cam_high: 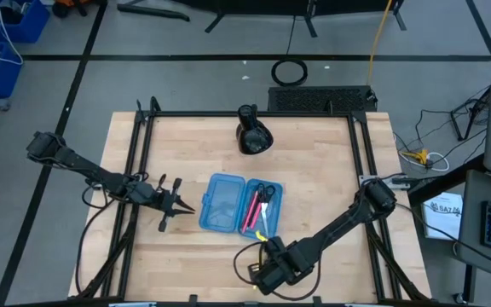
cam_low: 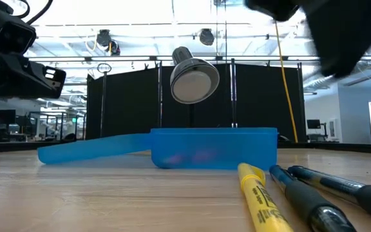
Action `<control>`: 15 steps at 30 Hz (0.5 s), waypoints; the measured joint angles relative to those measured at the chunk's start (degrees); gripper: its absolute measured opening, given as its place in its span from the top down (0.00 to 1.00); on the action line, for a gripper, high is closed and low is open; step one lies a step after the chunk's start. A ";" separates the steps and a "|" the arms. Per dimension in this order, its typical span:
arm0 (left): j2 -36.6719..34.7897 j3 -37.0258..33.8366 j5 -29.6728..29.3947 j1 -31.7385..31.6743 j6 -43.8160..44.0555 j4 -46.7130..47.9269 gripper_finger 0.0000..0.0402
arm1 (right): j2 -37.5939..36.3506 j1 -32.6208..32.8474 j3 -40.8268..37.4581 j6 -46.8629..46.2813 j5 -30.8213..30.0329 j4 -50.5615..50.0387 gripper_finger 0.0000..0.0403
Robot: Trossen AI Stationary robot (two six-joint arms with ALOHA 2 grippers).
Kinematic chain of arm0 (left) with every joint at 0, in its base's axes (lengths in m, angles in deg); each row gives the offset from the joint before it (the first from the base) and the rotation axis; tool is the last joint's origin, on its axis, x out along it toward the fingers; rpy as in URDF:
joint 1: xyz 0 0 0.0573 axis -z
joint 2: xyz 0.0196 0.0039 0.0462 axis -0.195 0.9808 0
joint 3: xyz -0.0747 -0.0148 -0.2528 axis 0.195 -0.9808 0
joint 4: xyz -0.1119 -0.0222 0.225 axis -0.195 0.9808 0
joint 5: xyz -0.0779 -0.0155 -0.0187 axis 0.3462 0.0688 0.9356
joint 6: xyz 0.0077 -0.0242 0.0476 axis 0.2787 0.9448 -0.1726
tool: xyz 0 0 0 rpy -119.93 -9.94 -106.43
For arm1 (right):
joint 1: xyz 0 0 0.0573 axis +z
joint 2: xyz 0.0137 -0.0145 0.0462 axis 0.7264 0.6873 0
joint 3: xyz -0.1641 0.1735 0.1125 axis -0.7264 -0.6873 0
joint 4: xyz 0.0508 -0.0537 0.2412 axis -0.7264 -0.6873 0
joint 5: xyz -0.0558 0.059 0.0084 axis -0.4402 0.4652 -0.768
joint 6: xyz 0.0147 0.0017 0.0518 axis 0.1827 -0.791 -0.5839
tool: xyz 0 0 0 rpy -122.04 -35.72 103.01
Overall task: Pick & place school supplies into a supply box
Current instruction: Put the right black pen into the blue supply box
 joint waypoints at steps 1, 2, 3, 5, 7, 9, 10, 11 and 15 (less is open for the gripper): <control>0.00 0.00 0.02 -0.01 0.00 0.22 0.91 | -0.01 -0.01 -1.19 -0.66 -0.50 2.26 1.00; 0.00 0.00 0.02 -0.04 0.00 0.42 0.91 | -0.02 -0.01 -2.35 -0.82 -0.28 4.34 1.00; 0.00 0.00 0.02 -0.04 -0.02 0.51 0.91 | -0.02 -0.03 -3.46 -0.78 -0.12 5.93 1.00; 0.00 0.00 0.02 -0.02 -0.11 0.46 0.91 | 0.00 -0.01 -5.55 -0.96 0.02 8.33 1.00; 0.00 0.00 0.02 -0.02 -0.13 0.46 0.91 | -0.04 -0.01 -7.76 -1.86 2.13 10.62 1.00; 0.00 0.00 0.02 -0.02 -0.13 0.48 0.91 | -0.14 -0.26 -9.56 -3.39 5.02 10.79 1.00; 0.00 0.00 0.03 -0.02 -0.13 0.49 0.91 | -0.42 -0.29 -10.37 -4.21 5.64 10.85 1.00; 0.00 0.00 0.04 -0.02 -0.15 0.49 0.91 | -0.88 -0.29 -11.06 -4.72 5.54 11.23 1.00; 0.00 0.00 0.04 -0.02 -0.17 0.49 0.91 | -3.35 -0.12 -12.00 -3.52 -0.81 12.34 0.99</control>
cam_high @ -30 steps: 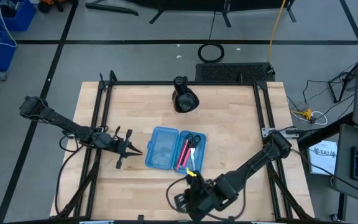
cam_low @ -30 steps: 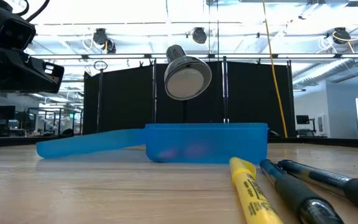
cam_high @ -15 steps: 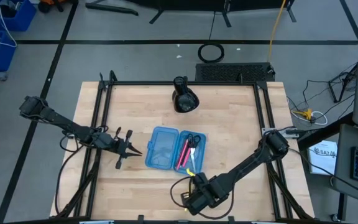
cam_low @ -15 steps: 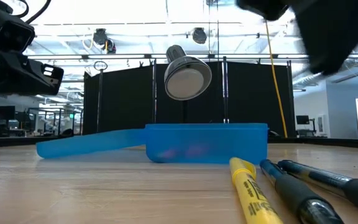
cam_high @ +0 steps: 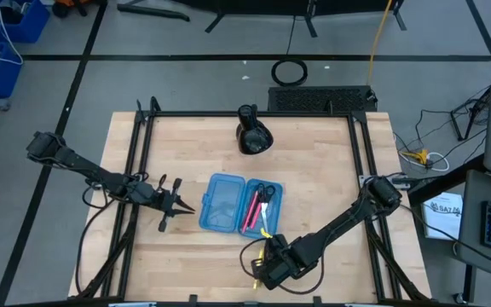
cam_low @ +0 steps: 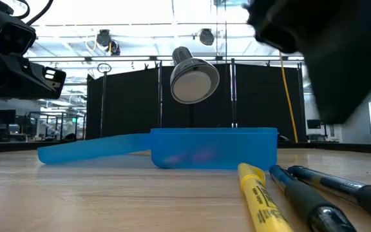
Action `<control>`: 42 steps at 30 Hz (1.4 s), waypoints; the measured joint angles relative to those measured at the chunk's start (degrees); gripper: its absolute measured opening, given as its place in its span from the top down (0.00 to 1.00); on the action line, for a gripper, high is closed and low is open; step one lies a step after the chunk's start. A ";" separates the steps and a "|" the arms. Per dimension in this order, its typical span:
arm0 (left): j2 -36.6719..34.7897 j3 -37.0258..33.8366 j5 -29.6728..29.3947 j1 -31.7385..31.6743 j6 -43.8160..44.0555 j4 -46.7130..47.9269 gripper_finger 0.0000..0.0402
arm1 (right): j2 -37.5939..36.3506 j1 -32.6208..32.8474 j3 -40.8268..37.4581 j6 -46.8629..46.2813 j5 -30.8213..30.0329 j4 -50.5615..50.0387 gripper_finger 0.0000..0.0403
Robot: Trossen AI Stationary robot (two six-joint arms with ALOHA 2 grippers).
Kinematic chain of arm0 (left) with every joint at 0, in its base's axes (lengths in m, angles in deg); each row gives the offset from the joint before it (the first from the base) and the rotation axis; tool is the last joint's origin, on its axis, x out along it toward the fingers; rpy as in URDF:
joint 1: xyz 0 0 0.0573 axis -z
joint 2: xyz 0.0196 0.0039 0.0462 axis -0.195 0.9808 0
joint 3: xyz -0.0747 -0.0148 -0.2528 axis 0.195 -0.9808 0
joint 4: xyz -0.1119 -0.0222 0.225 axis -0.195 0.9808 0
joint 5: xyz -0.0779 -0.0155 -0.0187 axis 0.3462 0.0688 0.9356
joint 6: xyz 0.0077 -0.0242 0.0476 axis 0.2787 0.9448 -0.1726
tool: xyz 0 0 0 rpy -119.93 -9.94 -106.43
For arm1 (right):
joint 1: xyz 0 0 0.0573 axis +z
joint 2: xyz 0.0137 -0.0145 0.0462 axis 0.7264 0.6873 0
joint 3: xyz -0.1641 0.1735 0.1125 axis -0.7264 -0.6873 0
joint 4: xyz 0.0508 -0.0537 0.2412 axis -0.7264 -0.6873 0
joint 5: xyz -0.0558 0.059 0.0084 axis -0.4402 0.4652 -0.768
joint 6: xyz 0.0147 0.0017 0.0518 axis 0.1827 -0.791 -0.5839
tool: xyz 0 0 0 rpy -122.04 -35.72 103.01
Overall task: Pick & place school supplies into a supply box
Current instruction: Put the right black pen into the blue supply box
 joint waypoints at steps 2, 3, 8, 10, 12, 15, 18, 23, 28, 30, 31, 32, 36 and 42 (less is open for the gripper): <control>0.00 0.00 0.00 0.00 0.00 -0.01 0.91 | -0.99 0.11 -0.02 2.64 -2.23 0.30 0.96; 0.00 0.00 0.00 0.00 0.00 -0.01 0.91 | -1.45 0.05 -0.02 3.56 -3.11 0.26 0.95; 0.00 0.00 0.00 0.00 0.00 -0.02 0.91 | -1.83 -0.42 -0.07 3.89 -3.98 0.16 0.85; 0.00 0.00 0.00 0.00 0.00 0.01 0.91 | -1.82 -0.71 -0.36 4.19 -3.49 -0.07 0.81; 0.00 0.00 0.00 0.00 -0.03 0.01 0.91 | -1.87 -1.02 -0.93 2.75 -3.46 -0.36 0.76; 0.00 0.00 0.00 0.00 -0.03 0.02 0.91 | -1.81 -1.38 -1.66 0.82 -0.53 -1.40 0.71; 0.00 0.00 0.00 0.00 -0.03 0.15 0.91 | -1.83 -1.44 -3.21 -0.23 2.03 0.41 0.66; 0.00 0.00 0.00 0.00 -0.03 0.58 0.91 | -1.81 -1.44 -3.91 -2.07 4.05 1.89 0.60; 0.00 0.00 0.02 0.00 -0.03 0.55 0.91 | -1.78 -1.44 -3.91 -2.70 3.90 1.84 0.57; 0.00 0.00 0.02 0.00 0.00 0.57 0.91 | -1.26 -1.44 -3.91 -3.02 3.89 2.08 0.57; 0.00 0.00 0.02 0.00 0.02 0.59 0.91 | -0.92 -1.43 -3.91 -3.07 3.89 2.35 0.57; 0.00 0.00 0.02 0.00 0.02 0.67 0.91 | -0.22 -1.39 -3.91 -3.08 3.93 2.81 0.57; 0.00 -0.02 0.04 0.00 0.04 1.51 0.91 | 1.89 -1.35 -3.93 -2.89 4.17 5.66 0.57; 0.00 -0.02 0.04 0.02 0.25 1.51 0.91 | 3.25 -1.40 -3.70 -2.14 6.60 5.00 0.58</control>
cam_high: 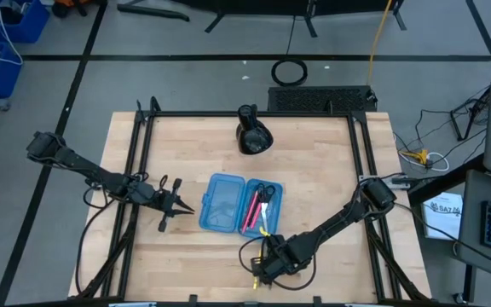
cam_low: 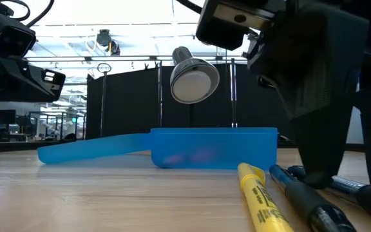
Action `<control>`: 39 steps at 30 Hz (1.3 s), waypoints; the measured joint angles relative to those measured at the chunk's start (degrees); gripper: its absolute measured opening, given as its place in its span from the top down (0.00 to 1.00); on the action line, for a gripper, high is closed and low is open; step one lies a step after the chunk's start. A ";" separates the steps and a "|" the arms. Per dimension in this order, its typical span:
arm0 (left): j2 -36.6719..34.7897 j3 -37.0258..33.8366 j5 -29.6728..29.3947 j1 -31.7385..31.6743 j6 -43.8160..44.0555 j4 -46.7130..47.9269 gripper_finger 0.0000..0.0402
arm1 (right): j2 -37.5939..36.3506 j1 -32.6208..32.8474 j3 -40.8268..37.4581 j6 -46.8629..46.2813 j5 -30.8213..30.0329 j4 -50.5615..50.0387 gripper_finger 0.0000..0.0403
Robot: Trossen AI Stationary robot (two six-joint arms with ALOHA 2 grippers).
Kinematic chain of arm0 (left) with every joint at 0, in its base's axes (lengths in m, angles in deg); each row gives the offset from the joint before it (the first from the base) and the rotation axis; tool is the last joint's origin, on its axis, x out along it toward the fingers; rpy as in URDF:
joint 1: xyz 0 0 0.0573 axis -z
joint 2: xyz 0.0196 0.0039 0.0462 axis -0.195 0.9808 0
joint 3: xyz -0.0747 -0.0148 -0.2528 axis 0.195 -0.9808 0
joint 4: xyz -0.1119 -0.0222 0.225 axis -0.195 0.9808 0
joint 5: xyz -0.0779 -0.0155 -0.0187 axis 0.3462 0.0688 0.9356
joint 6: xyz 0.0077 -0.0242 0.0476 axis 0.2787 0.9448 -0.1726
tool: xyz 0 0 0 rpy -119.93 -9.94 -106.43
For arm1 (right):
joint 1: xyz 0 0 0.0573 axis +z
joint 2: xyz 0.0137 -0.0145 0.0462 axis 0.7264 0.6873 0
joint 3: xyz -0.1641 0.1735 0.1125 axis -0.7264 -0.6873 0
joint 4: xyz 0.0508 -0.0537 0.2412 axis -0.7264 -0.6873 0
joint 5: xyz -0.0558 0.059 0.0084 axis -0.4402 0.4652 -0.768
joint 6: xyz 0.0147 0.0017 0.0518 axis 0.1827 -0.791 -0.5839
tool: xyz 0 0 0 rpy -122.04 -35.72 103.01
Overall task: Pick & place school supplies into a supply box
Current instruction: Put the right black pen into the blue supply box
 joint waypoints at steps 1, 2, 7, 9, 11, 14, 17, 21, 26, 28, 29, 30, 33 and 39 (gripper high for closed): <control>0.00 0.00 0.00 0.00 0.16 0.00 0.91 | 0.02 0.00 0.01 0.04 0.39 -0.56 0.59; 0.00 0.00 0.00 0.00 0.35 0.00 0.91 | 0.15 0.03 0.02 0.10 0.85 -1.26 0.59; 0.00 0.00 0.00 -0.02 0.47 -0.04 0.91 | 1.93 0.28 0.05 1.35 4.80 -6.03 0.63; 0.00 0.00 0.00 -0.01 0.50 -0.07 0.91 | 3.02 0.28 0.05 2.29 6.87 -7.66 0.65; 0.00 0.00 -0.02 -0.02 0.67 -0.15 0.91 | 4.64 0.24 0.05 3.61 9.09 -8.17 0.66; 0.00 0.00 -0.02 -0.02 1.06 -0.28 0.91 | 6.55 0.20 0.14 6.06 11.68 -8.06 0.67; 0.00 0.00 -0.04 -0.02 1.20 -0.27 0.91 | 7.23 0.18 0.21 9.13 13.93 -8.16 0.67; 0.00 0.00 -0.11 -0.02 1.72 -0.77 0.91 | 7.24 0.41 0.21 14.60 14.71 -10.95 0.68; 0.00 0.00 -0.11 -0.02 2.27 -2.15 0.91 | 7.22 1.13 0.23 23.71 14.60 -14.03 0.72; -0.01 0.00 -0.13 -0.02 2.29 -2.39 0.91 | 7.18 1.48 0.23 25.80 13.61 -14.30 0.76; -0.01 0.00 -0.13 -0.02 2.30 -2.44 0.91 | 7.18 1.63 0.23 25.99 13.08 -14.41 0.78; -0.01 0.00 -0.13 -0.02 2.28 -2.56 0.91 | 7.16 1.72 0.23 26.03 12.65 -14.50 0.80; 0.00 0.00 -0.15 -0.02 2.27 -3.01 0.91 | 7.14 1.78 0.23 25.48 12.51 -14.59 0.87; 0.00 0.00 -0.17 -0.02 2.11 -3.08 0.91 | 7.14 1.95 0.23 25.15 11.97 -13.86 0.95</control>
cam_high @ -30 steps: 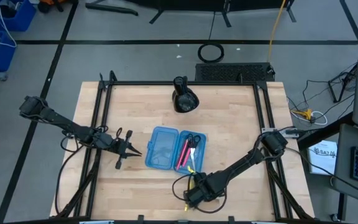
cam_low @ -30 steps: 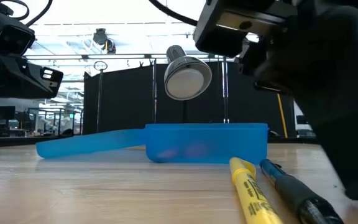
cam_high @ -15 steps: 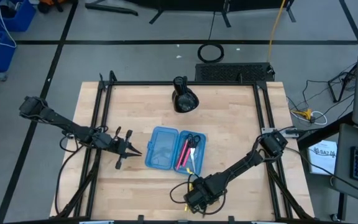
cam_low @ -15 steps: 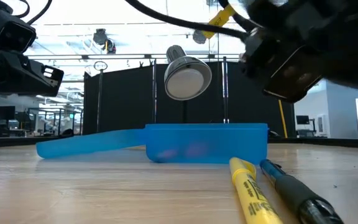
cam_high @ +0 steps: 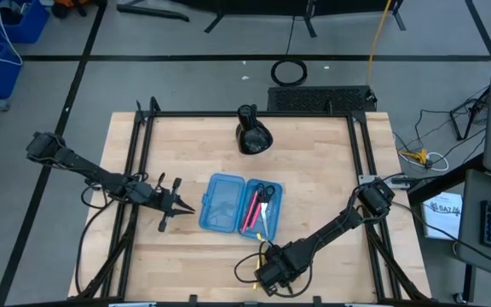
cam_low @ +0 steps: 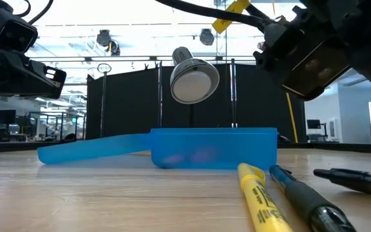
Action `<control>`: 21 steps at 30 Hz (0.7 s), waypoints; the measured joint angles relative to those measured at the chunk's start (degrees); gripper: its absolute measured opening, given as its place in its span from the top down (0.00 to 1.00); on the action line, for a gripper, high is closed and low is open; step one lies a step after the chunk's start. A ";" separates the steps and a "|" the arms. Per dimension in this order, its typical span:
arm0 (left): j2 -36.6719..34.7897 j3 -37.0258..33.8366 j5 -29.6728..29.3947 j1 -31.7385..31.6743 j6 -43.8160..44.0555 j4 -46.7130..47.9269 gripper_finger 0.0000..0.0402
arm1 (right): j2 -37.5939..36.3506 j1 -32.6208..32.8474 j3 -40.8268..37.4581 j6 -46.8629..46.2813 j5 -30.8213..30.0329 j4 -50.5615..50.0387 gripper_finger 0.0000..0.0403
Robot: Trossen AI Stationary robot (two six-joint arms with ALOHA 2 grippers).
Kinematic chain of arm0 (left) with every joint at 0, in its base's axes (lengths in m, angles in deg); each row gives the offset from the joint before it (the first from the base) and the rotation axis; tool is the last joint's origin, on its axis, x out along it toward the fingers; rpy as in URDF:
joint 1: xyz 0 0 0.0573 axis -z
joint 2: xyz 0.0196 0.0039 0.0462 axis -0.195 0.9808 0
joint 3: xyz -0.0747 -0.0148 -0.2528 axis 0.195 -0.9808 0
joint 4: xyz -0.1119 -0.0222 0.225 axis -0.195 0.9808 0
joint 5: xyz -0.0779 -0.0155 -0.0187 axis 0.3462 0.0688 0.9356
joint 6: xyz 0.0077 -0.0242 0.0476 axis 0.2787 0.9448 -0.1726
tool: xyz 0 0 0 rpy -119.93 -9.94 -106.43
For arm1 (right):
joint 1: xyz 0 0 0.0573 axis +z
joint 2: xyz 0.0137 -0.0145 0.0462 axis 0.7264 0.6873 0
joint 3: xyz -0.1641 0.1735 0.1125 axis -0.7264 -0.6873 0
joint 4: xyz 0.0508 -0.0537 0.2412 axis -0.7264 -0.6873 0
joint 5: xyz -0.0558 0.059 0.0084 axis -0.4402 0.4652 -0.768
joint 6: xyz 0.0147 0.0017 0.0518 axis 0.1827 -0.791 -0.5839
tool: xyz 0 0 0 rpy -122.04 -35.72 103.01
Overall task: Pick & place school supplies into a supply box
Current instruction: Put the right black pen into the blue supply box
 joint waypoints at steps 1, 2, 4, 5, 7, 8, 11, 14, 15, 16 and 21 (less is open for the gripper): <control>0.00 0.00 0.00 0.00 0.00 0.00 0.91 | 0.00 0.00 0.00 0.07 -0.37 0.23 0.95; 0.00 0.00 0.00 0.00 -0.01 0.00 0.91 | 0.00 0.04 0.00 0.08 -0.88 0.46 0.95; 0.00 0.00 0.00 0.00 -0.02 0.00 0.91 | 0.00 0.13 0.00 0.08 -1.23 0.85 0.95; 0.00 0.00 0.00 0.00 -0.02 0.00 0.91 | 0.00 0.13 0.00 0.10 -1.11 1.05 0.95; -0.02 0.00 0.00 0.00 -0.02 0.00 0.91 | 0.00 0.13 0.00 0.09 -1.32 1.40 0.95; -0.02 0.00 0.00 0.00 -0.02 -0.02 0.91 | 0.00 0.13 0.00 -0.04 -1.39 1.47 0.95; 0.00 0.00 -0.02 0.00 -0.04 -0.02 0.91 | -0.53 0.13 -0.15 -0.64 -1.64 1.53 0.95; 0.00 0.00 -0.02 0.00 0.02 -0.09 0.91 | -2.05 0.00 -0.46 -1.48 -2.86 1.48 0.95; -0.01 0.00 -0.02 0.00 0.02 -0.14 0.91 | -2.83 0.00 -0.50 -2.12 -3.51 1.46 0.95; 0.00 0.00 -0.02 -0.01 0.02 -0.17 0.91 | -3.75 0.00 -0.54 -2.57 -4.53 1.60 0.95; -0.02 0.00 -0.02 0.00 0.07 -0.32 0.91 | -8.32 -0.11 -0.72 -6.05 -10.12 0.91 0.96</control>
